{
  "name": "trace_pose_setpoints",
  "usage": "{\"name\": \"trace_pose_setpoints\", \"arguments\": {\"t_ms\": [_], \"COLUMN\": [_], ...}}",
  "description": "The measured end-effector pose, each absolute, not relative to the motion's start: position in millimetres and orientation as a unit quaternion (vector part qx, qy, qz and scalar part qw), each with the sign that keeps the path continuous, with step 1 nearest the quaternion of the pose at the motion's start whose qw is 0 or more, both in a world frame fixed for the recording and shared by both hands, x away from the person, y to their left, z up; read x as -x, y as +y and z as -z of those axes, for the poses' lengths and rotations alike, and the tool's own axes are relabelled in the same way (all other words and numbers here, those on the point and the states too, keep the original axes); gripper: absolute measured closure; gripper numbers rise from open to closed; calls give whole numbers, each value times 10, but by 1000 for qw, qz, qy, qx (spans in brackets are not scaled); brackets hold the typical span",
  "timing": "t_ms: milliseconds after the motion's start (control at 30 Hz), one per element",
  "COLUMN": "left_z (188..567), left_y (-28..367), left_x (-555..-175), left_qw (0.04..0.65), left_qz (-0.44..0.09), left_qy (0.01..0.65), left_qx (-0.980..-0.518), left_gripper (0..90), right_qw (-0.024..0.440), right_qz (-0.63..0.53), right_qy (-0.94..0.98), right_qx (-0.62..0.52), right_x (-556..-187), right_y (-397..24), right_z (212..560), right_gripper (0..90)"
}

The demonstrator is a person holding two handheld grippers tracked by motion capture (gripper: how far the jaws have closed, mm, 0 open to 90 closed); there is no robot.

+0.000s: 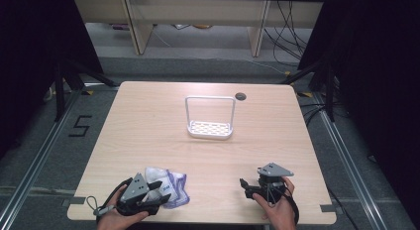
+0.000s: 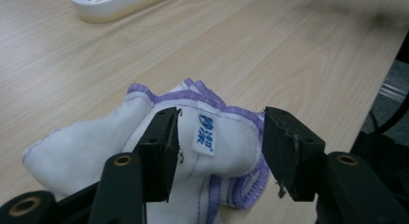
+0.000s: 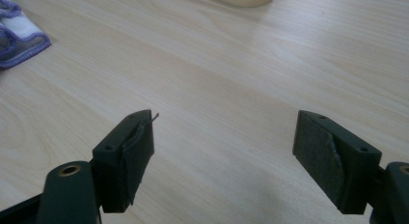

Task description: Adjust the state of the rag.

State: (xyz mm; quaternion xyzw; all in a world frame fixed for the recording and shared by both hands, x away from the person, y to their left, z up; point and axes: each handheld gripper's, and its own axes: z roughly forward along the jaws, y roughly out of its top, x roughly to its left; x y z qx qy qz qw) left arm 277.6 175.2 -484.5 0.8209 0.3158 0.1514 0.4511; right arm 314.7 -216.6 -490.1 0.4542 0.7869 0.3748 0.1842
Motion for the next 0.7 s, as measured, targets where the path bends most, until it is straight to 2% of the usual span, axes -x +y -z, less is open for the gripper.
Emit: {"name": "trace_pose_setpoints", "arguments": {"t_ms": [67,167,233,300,400,700], "left_z": [4844,4897,4908,4904,4892,4607], "left_y": [1713,1634,1639,1667,1692,1790], "left_x": [-2820,-2879,-2911,-2946,-2971,-3038], "left_qw": [420,413,389,394,402,478], "left_qz": [-167,-184,-196,-193,-193,-171], "left_qy": [300,284,268,274,274,281], "left_qx": [-840,-846,-859,-856,-852,-815], "left_gripper": [483,544,651,746,840,871], "right_qw": [190,190,188,181,184,180], "right_qz": [-375,-374,-373,-375,-376,-378], "right_qy": [791,791,792,791,791,790], "right_qx": [-444,-446,-446,-448,-446,-449], "right_x": [-3153,-3151,-3150,-3147,-3153,-3152], "right_y": [-2168,-2158,-2157,-2152,-2158,-2151], "right_z": [4910,4904,4905,4904,4907,4904], "right_gripper": [234,234,234,235,235,236]}}
